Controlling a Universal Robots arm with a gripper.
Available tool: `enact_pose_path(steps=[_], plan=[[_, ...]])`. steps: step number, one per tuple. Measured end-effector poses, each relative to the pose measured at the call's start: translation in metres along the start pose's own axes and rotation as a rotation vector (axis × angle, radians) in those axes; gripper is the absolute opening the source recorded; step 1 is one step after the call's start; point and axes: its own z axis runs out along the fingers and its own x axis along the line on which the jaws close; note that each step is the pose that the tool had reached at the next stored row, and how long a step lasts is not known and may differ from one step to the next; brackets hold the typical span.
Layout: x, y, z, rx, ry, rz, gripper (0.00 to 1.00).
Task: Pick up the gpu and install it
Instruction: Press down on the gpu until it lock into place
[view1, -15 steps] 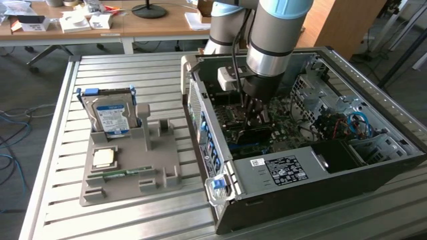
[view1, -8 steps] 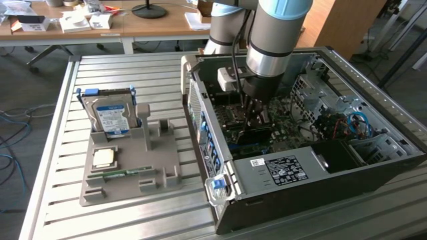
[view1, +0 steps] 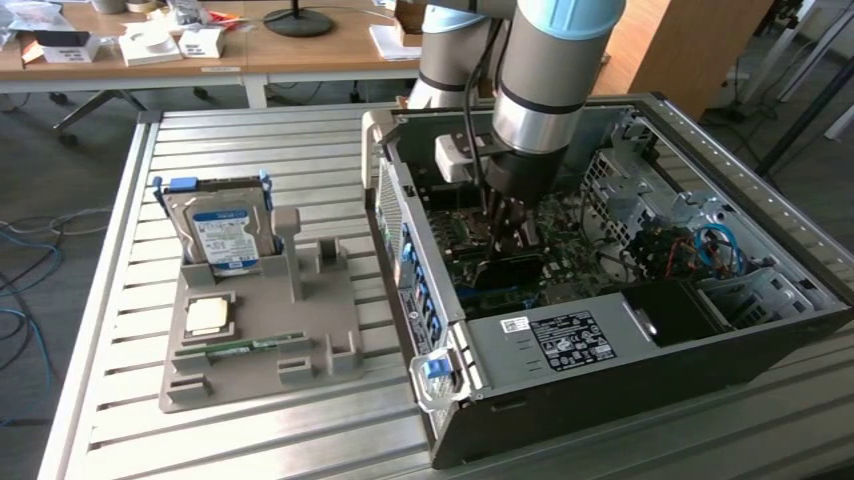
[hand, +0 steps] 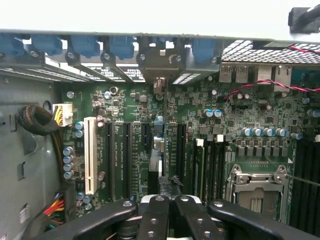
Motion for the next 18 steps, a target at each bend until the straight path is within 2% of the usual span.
enact_pose_path(steps=[2,18], plan=[[0.0,-0.0001,-0.0051,-0.001,0.002,0.0,0.11],[-0.001,-0.0021,-0.0548,-0.0011,0.0021,0.0,0.11]])
